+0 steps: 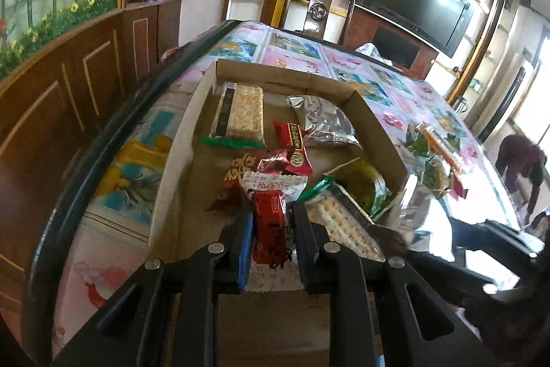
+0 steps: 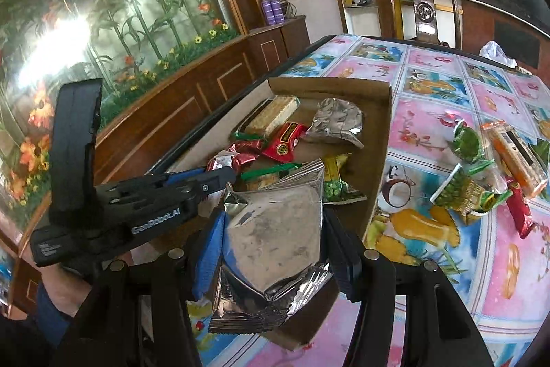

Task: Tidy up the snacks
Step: 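Carry the red-and-white packet and foil bag over the cardboard box, then release the red-and-white packet with the left tool while the right releases the foil bag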

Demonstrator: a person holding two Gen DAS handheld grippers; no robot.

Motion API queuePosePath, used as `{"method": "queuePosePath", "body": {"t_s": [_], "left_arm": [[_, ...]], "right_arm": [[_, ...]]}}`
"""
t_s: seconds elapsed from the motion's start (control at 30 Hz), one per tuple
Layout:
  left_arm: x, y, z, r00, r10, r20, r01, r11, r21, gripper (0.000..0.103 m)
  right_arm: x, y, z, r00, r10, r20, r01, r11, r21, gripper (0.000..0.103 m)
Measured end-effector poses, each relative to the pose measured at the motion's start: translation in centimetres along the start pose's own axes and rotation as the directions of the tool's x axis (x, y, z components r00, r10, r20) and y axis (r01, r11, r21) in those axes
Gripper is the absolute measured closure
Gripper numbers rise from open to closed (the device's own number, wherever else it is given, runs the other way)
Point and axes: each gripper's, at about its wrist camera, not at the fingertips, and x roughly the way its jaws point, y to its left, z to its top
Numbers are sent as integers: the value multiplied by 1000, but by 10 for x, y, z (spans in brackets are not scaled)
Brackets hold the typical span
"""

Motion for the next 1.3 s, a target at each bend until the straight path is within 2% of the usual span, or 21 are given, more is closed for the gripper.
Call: {"method": "queuePosePath", "body": {"t_s": [0.37, 0.67, 0.73, 0.8, 0.83, 0.97, 1.07, 1.3], "left_arm": [[2, 6, 0, 1000, -26, -12, 25, 999, -33, 82], [1, 3, 1, 1000, -20, -12, 20, 1000, -11, 82], [1, 1, 2, 1000, -21, -13, 20, 1000, -10, 77], [-2, 1, 3, 1000, -11, -3, 10, 1000, -15, 62], [-3, 1, 4, 1000, -11, 3, 11, 1000, -19, 59], [-8, -5, 8, 1000, -20, 18, 20, 1000, -13, 56], [-9, -11, 10, 999, -29, 18, 29, 1000, -6, 47], [-13, -33, 15, 999, -27, 24, 27, 999, 33, 46]], "right_arm": [[29, 6, 0, 999, -11, -32, 10, 1000, -15, 42], [27, 14, -2, 999, -33, -13, 32, 997, -77, 41], [25, 14, -1, 999, -31, -11, 30, 997, -76, 38], [21, 13, -1, 1000, -25, -5, 25, 997, -72, 34], [16, 13, -1, 1000, -26, 5, 27, 997, -76, 33], [-1, 7, 2, 999, -24, 47, 28, 997, -72, 32], [-21, -6, 6, 995, -13, 97, 17, 999, -40, 31], [-64, -61, 11, 978, -72, 193, 57, 995, 84, 26]]}}
